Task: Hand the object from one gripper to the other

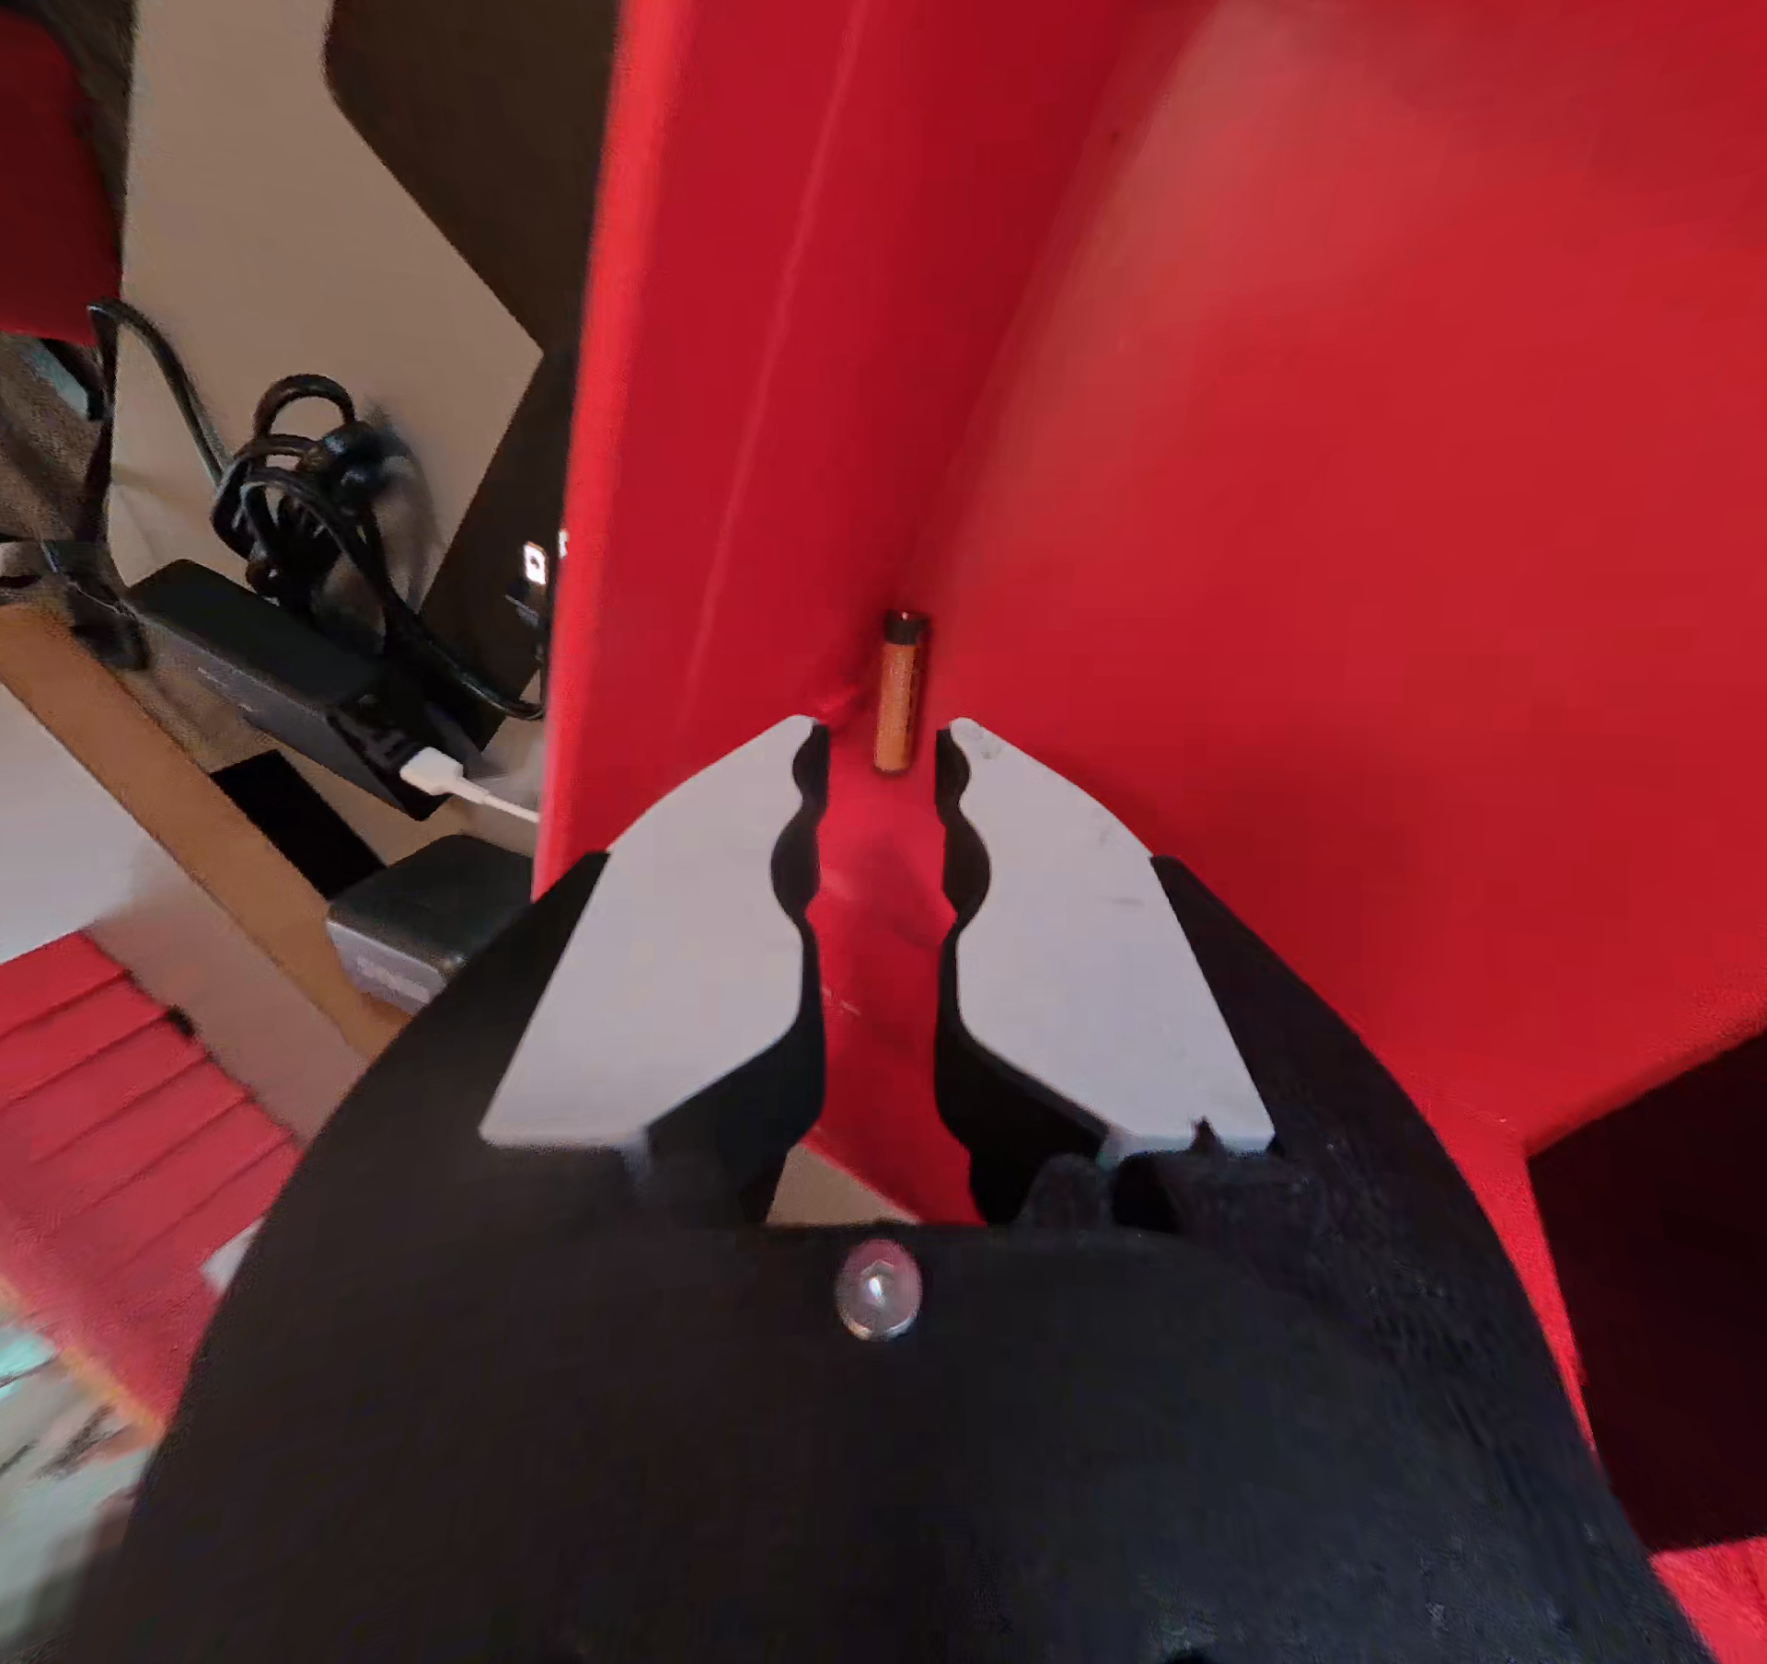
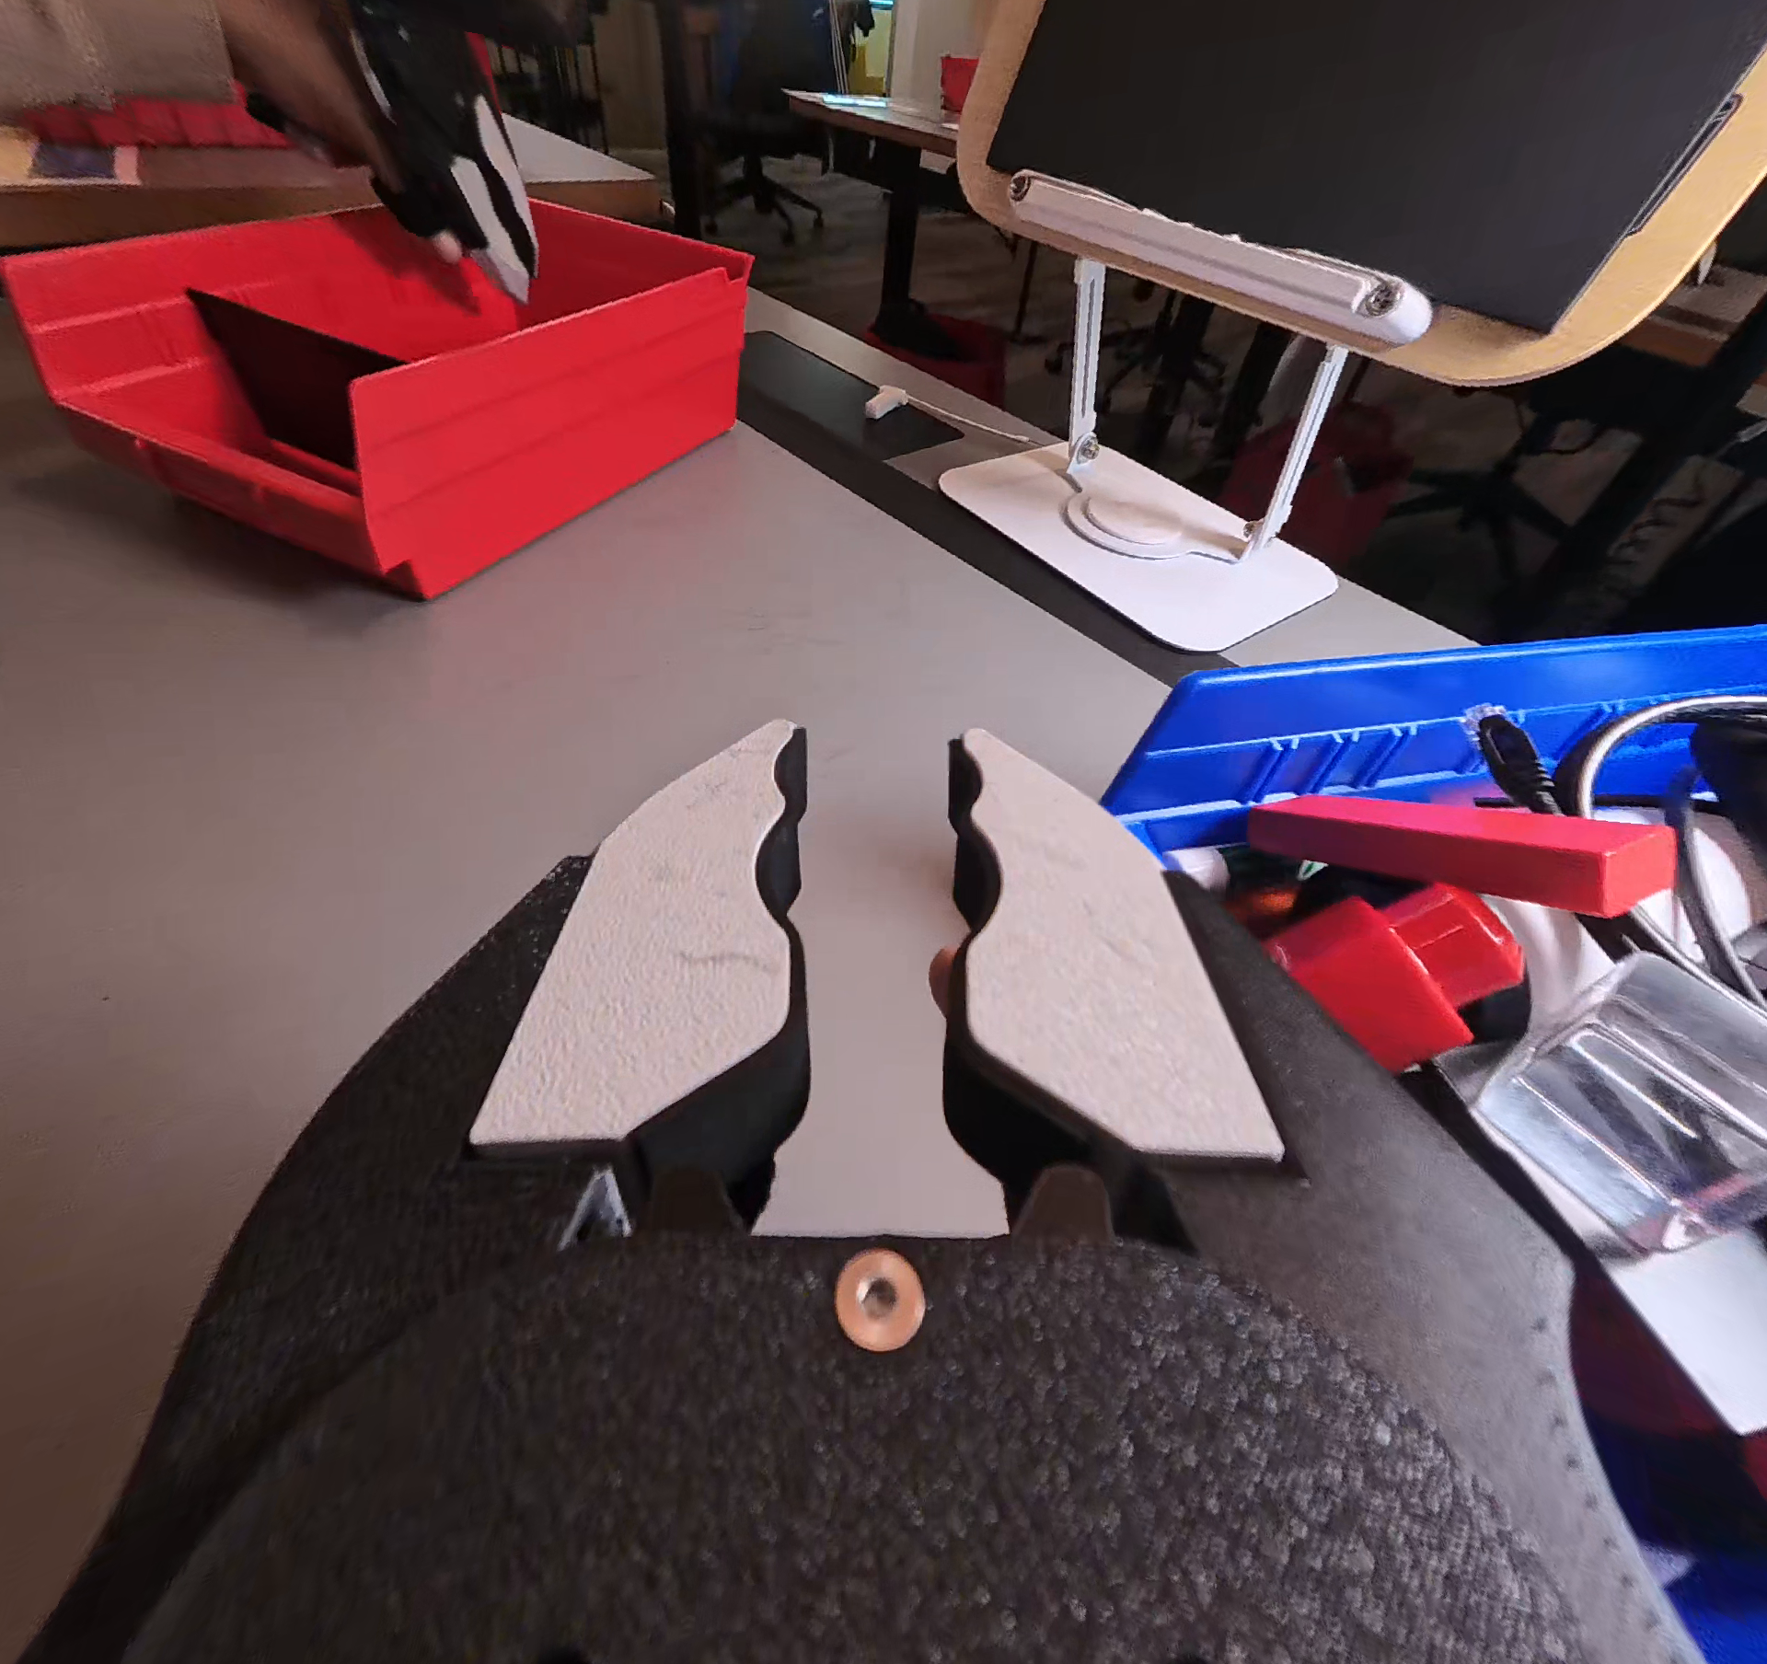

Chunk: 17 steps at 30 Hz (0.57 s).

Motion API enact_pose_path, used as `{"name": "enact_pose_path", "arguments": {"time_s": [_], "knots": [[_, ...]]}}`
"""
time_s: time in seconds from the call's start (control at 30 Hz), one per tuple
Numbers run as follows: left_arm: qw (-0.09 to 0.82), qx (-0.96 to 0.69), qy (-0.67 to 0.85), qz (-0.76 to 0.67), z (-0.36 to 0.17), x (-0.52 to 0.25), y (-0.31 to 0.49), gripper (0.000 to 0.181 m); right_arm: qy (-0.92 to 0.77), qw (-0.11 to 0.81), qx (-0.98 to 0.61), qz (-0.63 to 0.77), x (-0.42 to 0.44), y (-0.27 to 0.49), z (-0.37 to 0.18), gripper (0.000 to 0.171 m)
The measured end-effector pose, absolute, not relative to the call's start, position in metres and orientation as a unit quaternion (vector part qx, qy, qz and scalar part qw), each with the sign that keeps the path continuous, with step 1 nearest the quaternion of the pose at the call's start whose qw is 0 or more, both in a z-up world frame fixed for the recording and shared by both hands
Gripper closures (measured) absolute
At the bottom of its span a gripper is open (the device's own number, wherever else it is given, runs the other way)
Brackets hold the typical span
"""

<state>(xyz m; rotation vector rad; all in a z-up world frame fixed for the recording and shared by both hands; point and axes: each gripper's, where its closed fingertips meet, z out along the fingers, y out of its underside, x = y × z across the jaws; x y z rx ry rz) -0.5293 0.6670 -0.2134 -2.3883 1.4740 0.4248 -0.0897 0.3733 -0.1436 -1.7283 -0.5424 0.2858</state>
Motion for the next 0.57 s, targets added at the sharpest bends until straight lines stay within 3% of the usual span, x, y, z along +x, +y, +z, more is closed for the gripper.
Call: {"name": "enact_pose_path", "arguments": {"time_s": [0.03,0.17,0.3,0.57], "knots": [[0.133,-0.826,0.522,0.166,-0.219,-0.53,0.668,0.158,-0.234,0.608,-0.748,0.126,-0.09,0.373,-0.144,0.143],[0.064,-0.821,0.528,0.21,-0.24,-0.535,0.671,0.151,-0.227,0.606,-0.749,0.142,-0.09,0.372,-0.145,0.144],[-0.004,-0.82,0.525,0.228,-0.259,-0.542,0.67,0.156,-0.229,0.602,-0.751,0.145,-0.09,0.37,-0.149,0.145],[-0.043,-0.806,0.552,0.209,-0.264,-0.541,0.671,0.154,-0.229,0.589,-0.761,0.147,-0.09,0.371,-0.159,0.146]]}}
